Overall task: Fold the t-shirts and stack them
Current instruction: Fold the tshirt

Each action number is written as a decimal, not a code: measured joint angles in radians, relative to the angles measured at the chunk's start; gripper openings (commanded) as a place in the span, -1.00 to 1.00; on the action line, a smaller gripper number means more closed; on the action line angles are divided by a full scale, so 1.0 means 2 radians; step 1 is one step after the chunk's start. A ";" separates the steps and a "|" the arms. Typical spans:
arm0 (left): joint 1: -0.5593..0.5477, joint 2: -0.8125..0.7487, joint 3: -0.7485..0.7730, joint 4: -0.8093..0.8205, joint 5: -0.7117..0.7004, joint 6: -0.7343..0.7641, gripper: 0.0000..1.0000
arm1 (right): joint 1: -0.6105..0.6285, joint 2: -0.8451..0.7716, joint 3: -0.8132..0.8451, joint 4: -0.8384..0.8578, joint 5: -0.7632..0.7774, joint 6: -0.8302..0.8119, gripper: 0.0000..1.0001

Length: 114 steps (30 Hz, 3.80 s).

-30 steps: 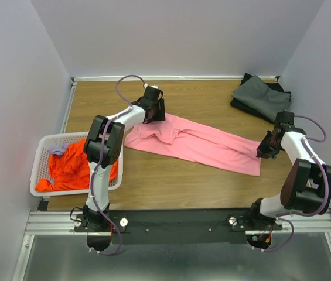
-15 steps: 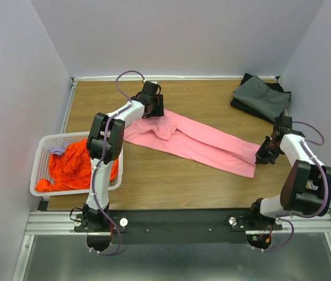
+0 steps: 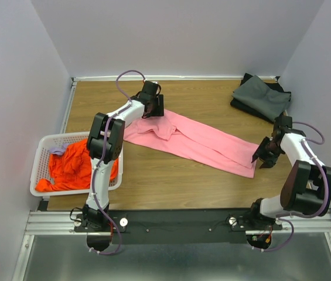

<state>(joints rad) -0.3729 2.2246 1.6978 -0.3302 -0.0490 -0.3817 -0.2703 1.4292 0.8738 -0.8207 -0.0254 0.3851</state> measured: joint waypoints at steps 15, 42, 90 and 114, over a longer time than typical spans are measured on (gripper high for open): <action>0.000 -0.015 0.042 -0.051 0.000 -0.002 0.47 | 0.010 0.043 0.083 -0.001 -0.054 -0.019 0.08; 0.000 -0.093 -0.134 0.007 0.053 -0.077 0.48 | 0.090 0.162 0.094 0.075 -0.081 -0.013 0.08; -0.003 0.130 0.219 -0.058 0.054 0.085 0.57 | 0.415 0.054 -0.027 0.081 -0.072 0.257 0.18; -0.009 -0.100 -0.067 0.003 0.076 0.035 0.59 | 0.440 -0.024 -0.045 0.087 0.030 0.249 0.48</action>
<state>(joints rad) -0.3904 2.0239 1.5646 -0.3237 0.1024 -0.3119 0.6102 1.3815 0.7830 -0.6472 0.0353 0.8822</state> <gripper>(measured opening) 0.796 0.743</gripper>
